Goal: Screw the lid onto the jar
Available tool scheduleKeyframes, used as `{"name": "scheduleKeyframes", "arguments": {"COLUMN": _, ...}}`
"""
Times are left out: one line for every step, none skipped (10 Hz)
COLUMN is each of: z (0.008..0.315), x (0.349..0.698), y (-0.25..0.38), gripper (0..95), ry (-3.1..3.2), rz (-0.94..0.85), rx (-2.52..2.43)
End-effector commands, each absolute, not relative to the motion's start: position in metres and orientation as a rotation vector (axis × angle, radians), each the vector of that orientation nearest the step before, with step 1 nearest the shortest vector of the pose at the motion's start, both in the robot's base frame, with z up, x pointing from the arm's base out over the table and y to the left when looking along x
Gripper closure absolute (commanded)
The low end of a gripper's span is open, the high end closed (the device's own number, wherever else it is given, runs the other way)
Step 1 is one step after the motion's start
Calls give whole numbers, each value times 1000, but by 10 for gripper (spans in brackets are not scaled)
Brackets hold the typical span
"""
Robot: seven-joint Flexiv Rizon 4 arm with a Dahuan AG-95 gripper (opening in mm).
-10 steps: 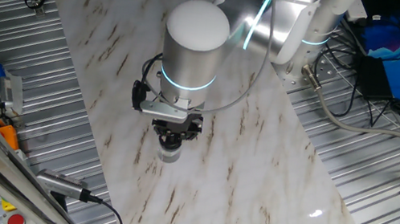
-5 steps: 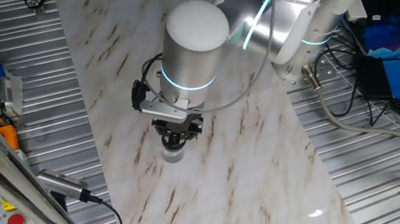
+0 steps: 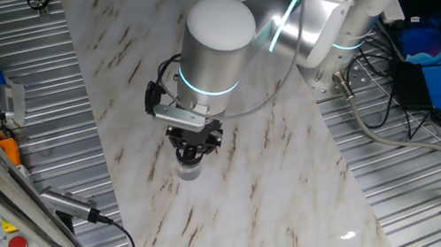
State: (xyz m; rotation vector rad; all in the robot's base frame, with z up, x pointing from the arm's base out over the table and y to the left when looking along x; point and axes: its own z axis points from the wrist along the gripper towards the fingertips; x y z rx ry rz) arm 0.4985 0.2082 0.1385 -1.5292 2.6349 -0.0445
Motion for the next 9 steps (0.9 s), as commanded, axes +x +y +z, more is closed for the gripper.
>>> {"name": "scheduleKeyframes", "arguments": {"z": 139, "x": 498, "y": 207, "gripper": 950, "ry": 2617, "rz": -58, "rx": -1515}}
{"name": "scheduleKeyframes", "arguments": {"z": 139, "x": 498, "y": 207, "gripper": 950, "ry": 2610, "rz": -58, "rx": -1513}}
{"name": "scheduleKeyframes", "arguments": {"z": 139, "x": 498, "y": 207, "gripper": 950, "ry": 2603, "rz": -53, "rx": -1512}}
{"name": "scheduleKeyframes", "arguments": {"z": 139, "x": 498, "y": 206, "gripper": 950, "ry": 2599, "rz": -42, "rx": -1509}}
{"name": "scheduleKeyframes", "arguments": {"z": 139, "x": 498, "y": 206, "gripper": 950, "ry": 2597, "rz": -45, "rx": -1513}}
{"name": "scheduleKeyframes", "arguments": {"z": 137, "x": 499, "y": 205, "gripper": 950, "ry": 2588, "rz": -42, "rx": -1534}}
{"name": "scheduleKeyframes", "arguments": {"z": 137, "x": 499, "y": 205, "gripper": 950, "ry": 2586, "rz": -38, "rx": -1541}}
{"name": "scheduleKeyframes", "arguments": {"z": 137, "x": 499, "y": 205, "gripper": 950, "ry": 2587, "rz": -30, "rx": -1548}}
{"name": "scheduleKeyframes", "arguments": {"z": 137, "x": 499, "y": 205, "gripper": 950, "ry": 2589, "rz": -25, "rx": -1548}}
